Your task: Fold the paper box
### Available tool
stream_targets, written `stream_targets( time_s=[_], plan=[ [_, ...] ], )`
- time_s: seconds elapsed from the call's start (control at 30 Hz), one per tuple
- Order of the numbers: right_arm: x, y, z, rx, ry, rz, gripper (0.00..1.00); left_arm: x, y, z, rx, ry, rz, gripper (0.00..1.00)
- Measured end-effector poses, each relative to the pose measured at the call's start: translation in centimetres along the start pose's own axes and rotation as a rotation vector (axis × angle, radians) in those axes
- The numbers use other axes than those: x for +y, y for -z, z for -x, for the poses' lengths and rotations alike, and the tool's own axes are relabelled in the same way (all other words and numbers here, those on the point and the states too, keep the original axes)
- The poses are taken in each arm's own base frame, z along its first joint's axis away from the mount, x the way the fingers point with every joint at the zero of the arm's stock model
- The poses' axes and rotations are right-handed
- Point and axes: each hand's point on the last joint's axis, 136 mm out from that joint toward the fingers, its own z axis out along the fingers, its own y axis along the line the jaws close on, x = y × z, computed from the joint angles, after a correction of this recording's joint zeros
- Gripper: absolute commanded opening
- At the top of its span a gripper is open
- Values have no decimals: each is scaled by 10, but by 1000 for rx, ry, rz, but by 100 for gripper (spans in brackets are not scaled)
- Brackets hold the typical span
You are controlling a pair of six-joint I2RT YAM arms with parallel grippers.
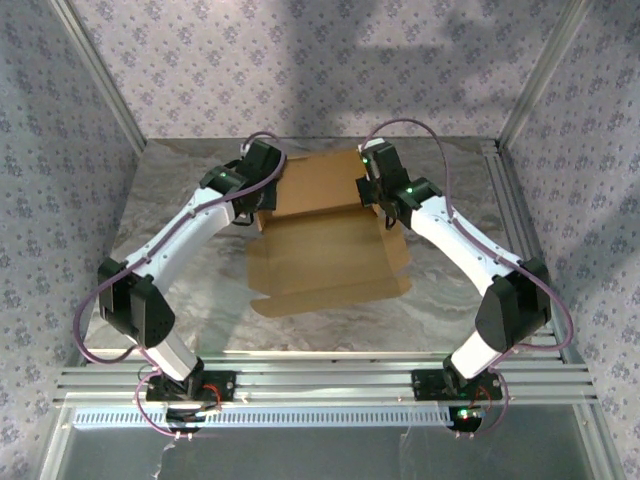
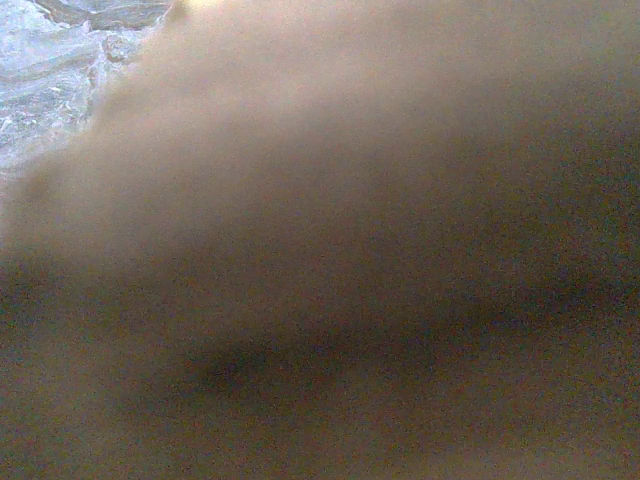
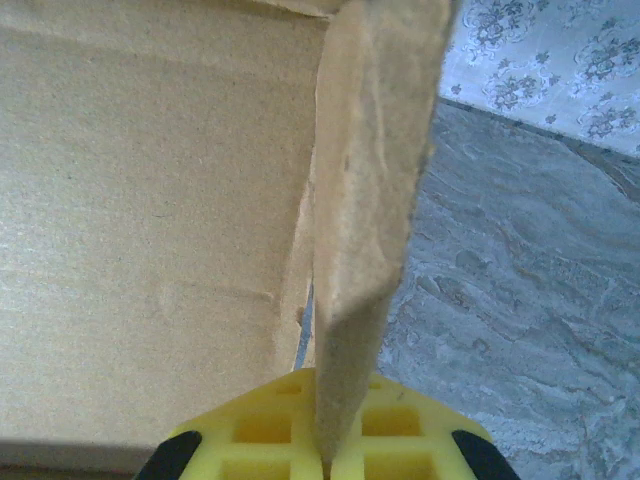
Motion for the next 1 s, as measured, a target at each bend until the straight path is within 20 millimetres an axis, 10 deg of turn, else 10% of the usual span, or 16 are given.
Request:
stream_targets(
  time_s=[1.0],
  plan=[
    [29, -70, -100, 405, -116, 56, 0, -22, -86, -68, 287, -86, 14, 0]
  ],
)
